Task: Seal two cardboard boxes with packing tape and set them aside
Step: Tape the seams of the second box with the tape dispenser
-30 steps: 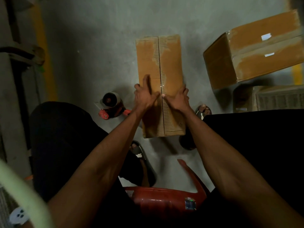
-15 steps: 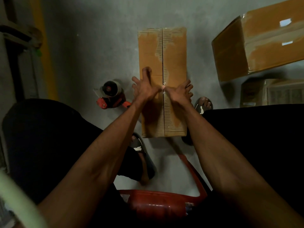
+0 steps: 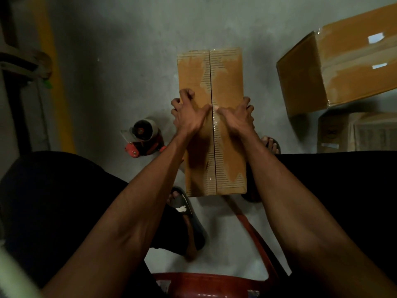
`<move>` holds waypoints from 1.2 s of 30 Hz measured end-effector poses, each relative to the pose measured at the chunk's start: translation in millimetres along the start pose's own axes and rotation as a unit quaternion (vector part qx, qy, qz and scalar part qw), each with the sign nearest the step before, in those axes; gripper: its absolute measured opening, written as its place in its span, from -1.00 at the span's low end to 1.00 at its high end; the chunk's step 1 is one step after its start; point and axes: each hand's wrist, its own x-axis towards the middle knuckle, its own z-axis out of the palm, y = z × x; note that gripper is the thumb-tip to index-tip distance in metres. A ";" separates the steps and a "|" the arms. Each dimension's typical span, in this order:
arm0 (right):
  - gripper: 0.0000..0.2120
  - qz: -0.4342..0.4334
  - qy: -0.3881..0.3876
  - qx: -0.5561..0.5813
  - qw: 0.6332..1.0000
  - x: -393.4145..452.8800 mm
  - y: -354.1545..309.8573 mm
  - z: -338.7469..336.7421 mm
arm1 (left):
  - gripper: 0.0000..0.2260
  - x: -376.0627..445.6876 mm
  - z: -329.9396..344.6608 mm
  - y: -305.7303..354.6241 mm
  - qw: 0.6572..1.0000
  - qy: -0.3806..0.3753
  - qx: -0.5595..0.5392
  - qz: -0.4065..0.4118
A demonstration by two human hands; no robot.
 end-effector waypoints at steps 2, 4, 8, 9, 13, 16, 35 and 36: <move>0.07 -0.005 0.017 -0.010 1.000 4.3 -6.6 0.8 | -0.38 10.3 -1.3 7.8 1.000 -0.006 0.022 0.003; 0.04 -0.013 0.033 -0.008 0.999 4.2 -14.3 3.9 | -0.22 17.9 -1.2 18.2 0.997 -0.008 0.073 0.018; 0.03 -0.143 0.072 -0.049 0.986 8.7 -35.5 4.8 | -0.02 44.8 -7.1 38.5 0.963 -0.044 0.220 0.148; -0.02 -0.178 0.062 -0.080 0.979 12.7 -41.3 2.8 | -0.04 53.9 -9.5 41.5 0.950 -0.060 0.252 0.176; -0.28 -0.278 0.035 -0.211 0.936 38.6 -67.1 -7.2 | -0.28 83.3 -13.9 45.4 0.915 -0.038 0.323 0.238; -0.39 -0.287 0.055 -0.260 0.920 53.9 -86.1 -7.3 | -0.43 95.8 -15.5 42.4 0.897 -0.010 0.350 0.268; -0.48 -0.301 0.026 -0.138 0.943 103.9 -105.4 -24.5 | -0.40 126.0 -13.1 58.5 0.953 -0.062 0.214 0.204; -0.43 -0.302 0.023 -0.140 0.943 104.7 -104.2 -24.7 | -0.35 130.1 -13.7 54.7 0.954 -0.073 0.211 0.202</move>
